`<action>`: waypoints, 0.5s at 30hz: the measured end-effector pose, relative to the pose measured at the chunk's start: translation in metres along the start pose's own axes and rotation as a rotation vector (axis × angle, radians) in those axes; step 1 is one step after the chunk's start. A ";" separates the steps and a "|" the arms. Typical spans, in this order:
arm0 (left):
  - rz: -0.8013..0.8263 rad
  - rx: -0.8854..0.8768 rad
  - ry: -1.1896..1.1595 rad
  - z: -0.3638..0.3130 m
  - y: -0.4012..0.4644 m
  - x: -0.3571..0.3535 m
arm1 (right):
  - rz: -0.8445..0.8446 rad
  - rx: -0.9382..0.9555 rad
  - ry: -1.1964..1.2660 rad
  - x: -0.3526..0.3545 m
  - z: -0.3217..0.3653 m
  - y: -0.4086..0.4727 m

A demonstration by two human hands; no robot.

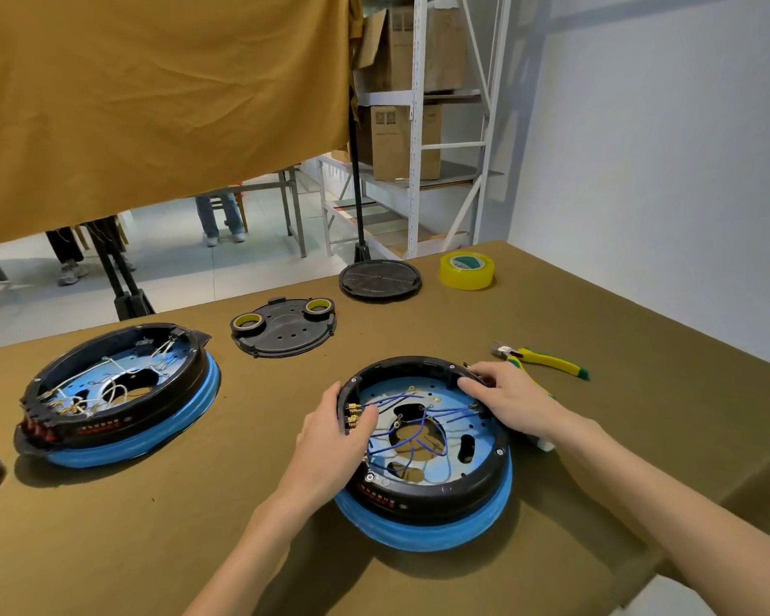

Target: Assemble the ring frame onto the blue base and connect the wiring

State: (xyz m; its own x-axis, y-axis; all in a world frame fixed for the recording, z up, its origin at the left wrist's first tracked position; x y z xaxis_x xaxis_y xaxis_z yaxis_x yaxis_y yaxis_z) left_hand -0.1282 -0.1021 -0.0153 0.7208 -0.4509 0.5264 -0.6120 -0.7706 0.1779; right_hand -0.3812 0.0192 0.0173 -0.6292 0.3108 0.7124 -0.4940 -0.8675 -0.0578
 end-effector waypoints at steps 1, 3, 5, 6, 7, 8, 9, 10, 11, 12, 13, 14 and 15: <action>-0.005 -0.010 -0.012 0.002 -0.002 0.002 | 0.014 0.003 0.034 0.002 0.004 0.002; -0.043 -0.026 -0.030 0.009 -0.007 0.007 | 0.020 -0.015 0.105 0.001 0.006 0.004; -0.067 -0.036 -0.021 0.015 -0.013 0.012 | -0.009 -0.055 0.155 -0.004 0.002 0.000; -0.067 -0.052 -0.013 0.017 -0.015 0.014 | -0.032 -0.056 0.161 -0.007 -0.002 -0.002; -0.068 -0.076 -0.004 0.019 -0.017 0.015 | -0.043 -0.047 0.173 -0.009 -0.004 -0.004; -0.071 -0.106 0.004 0.019 -0.020 0.016 | -0.038 -0.038 0.206 -0.010 -0.005 -0.007; -0.076 -0.140 0.009 0.019 -0.022 0.018 | -0.012 -0.045 0.282 -0.009 -0.001 -0.010; -0.083 -0.182 0.017 0.019 -0.025 0.019 | 0.027 -0.051 0.331 -0.009 0.004 -0.010; -0.091 -0.225 0.039 0.020 -0.027 0.020 | 0.065 -0.043 0.354 -0.008 0.011 -0.009; -0.095 -0.266 0.074 0.022 -0.030 0.021 | 0.071 -0.020 0.327 -0.009 0.018 -0.004; -0.093 -0.302 0.109 0.024 -0.034 0.023 | 0.057 -0.002 0.296 -0.010 0.025 0.002; -0.084 -0.330 0.136 0.025 -0.037 0.024 | 0.029 0.004 0.241 -0.011 0.031 0.010; -0.065 -0.356 0.163 0.027 -0.041 0.026 | -0.010 -0.004 0.160 -0.013 0.038 0.016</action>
State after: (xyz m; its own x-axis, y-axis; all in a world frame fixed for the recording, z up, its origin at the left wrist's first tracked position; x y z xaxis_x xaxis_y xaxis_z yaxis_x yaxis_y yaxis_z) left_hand -0.0756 -0.0943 -0.0318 0.7182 -0.3069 0.6245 -0.6619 -0.5781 0.4771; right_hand -0.3576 -0.0134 0.0337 -0.7117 0.3774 0.5926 -0.5028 -0.8627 -0.0544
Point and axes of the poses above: each hand's wrist, its own y-axis towards the middle knuckle, its own x-axis out of the back of the hand, z = x × y, the point moved 1 cm from there along y, towards the middle knuckle, and after that the axes turned 7 degrees about -x, right-handed, at the moved point
